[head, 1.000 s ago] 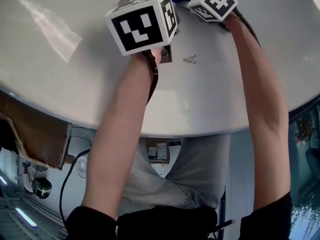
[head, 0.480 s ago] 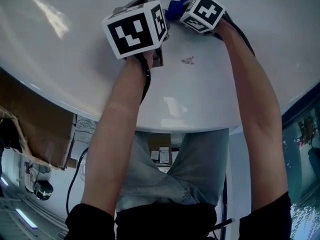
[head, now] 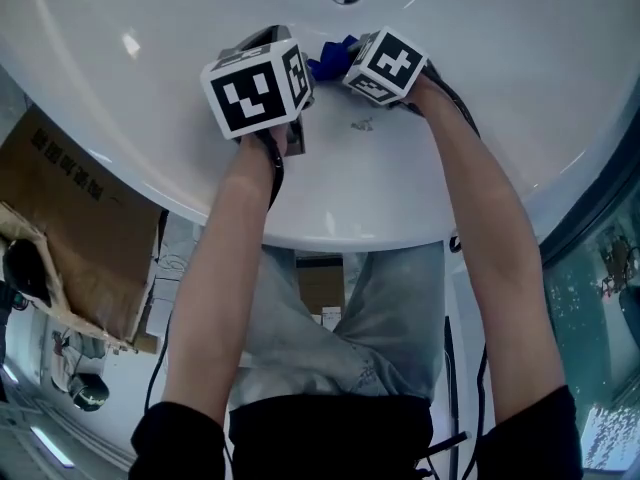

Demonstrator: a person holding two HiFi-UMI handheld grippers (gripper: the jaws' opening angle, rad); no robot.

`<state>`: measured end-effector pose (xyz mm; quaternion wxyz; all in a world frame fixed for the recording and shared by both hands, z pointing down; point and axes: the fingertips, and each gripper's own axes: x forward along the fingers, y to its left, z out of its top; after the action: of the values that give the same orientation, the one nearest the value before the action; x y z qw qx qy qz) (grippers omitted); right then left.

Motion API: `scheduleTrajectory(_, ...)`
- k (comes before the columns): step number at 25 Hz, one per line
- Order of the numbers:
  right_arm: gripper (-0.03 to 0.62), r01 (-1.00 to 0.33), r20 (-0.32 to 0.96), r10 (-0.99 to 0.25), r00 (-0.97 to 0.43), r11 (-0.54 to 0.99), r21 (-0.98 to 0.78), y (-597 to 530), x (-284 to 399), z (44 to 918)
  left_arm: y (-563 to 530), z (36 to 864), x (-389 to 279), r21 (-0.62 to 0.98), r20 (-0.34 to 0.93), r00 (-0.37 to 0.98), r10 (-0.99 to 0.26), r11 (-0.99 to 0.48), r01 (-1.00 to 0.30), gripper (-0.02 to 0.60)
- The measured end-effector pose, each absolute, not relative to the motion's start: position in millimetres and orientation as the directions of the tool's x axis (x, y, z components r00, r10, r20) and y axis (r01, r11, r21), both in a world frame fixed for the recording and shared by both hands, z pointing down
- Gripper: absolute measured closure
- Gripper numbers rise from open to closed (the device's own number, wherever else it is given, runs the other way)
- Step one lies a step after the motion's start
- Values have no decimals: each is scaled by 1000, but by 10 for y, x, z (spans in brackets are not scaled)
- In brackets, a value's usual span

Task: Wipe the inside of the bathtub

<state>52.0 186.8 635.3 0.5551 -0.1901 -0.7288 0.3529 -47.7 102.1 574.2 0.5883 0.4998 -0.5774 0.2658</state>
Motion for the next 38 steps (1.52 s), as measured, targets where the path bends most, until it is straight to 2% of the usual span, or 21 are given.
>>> scheduleTrajectory(13, 523, -168, 613, 688, -388, 601, -781, 2119, 632, 5527, 1007, 5158, -443, 288, 938, 192, -289, 339, -896, 580)
scheduleTrajectory(20, 522, -98, 613, 713, -340, 622, -777, 2278, 651, 5152, 1057, 4848, -425, 287, 935, 198, -295, 300, -910, 580)
scheduleTrajectory(38, 523, -34, 530, 737, -418, 571, -820, 2645, 568, 4182, 1131, 4247, -498, 295, 916, 182, -357, 296, -908, 580)
